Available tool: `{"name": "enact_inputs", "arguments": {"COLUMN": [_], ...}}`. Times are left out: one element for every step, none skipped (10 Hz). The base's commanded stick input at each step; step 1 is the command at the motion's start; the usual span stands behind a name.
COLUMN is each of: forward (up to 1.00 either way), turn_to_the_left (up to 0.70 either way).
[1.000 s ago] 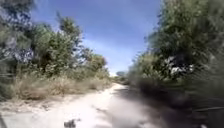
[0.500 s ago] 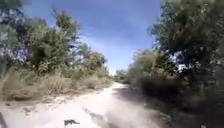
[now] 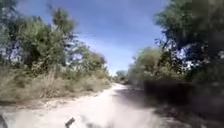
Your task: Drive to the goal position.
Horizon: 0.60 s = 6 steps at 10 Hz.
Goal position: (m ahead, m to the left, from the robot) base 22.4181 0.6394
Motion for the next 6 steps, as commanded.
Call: {"name": "enact_inputs", "arguments": {"forward": [0.7,0.7,0.7,0.7,0.7,0.7], "turn_to_the_left": [0.0,0.0,0.0,0.0,0.0,0.0]}}
